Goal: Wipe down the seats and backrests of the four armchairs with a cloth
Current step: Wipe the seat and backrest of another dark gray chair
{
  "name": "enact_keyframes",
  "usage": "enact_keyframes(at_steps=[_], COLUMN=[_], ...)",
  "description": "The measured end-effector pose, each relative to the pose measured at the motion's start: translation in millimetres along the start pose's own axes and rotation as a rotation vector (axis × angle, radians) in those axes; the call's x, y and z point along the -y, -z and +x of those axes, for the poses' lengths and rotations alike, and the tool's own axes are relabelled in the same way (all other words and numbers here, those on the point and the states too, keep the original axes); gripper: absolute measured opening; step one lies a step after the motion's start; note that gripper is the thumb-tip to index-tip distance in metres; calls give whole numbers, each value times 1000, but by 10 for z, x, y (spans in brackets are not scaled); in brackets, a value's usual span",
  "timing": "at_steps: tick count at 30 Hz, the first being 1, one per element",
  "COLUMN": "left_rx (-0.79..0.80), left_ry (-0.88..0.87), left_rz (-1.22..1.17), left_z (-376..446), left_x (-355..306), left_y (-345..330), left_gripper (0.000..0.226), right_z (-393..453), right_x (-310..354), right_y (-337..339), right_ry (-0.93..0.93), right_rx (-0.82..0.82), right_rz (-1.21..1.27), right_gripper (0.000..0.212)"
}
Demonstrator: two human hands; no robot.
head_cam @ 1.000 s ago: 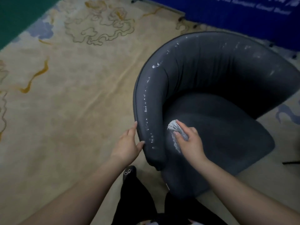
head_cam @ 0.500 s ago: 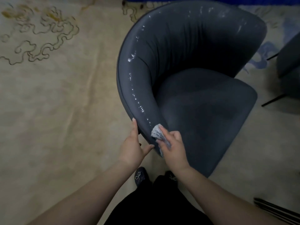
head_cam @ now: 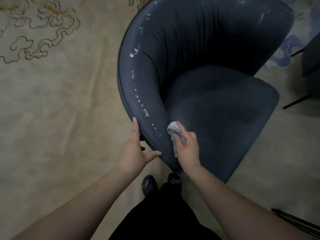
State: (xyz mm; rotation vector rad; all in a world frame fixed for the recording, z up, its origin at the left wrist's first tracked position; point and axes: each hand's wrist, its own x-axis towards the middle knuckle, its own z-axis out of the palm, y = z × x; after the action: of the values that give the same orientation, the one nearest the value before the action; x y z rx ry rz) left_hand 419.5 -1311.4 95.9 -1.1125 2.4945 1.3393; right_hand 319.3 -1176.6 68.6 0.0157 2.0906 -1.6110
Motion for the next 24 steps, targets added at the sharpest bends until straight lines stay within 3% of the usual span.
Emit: enact_keyframes(at_steps=[3,8,12,18,22,24], left_rx=[-2,3,16,48,56,46], left_ry=[20,79,90,91,78,81], left_rz=[-28,-53,-39,-73,-58,-59], left_z=[18,65,111,132,119,133], left_x=[3,-9,-52,-64,-92,-99], left_y=[31,95,154,237,256,270], left_gripper=[141,131,130,128,128,128], right_z=[178,-64,214,126,400,302], right_x=[120,138,245,154,264,257], right_y=[86,-145,-195,-201,-283,-281], right_ry=[-53,98,34,428,235,276], right_rx=[-42,194,32,360,141,181], right_rz=[-69,99,33,-142,-99,-50], right_gripper=[41,47,43,60,53,51])
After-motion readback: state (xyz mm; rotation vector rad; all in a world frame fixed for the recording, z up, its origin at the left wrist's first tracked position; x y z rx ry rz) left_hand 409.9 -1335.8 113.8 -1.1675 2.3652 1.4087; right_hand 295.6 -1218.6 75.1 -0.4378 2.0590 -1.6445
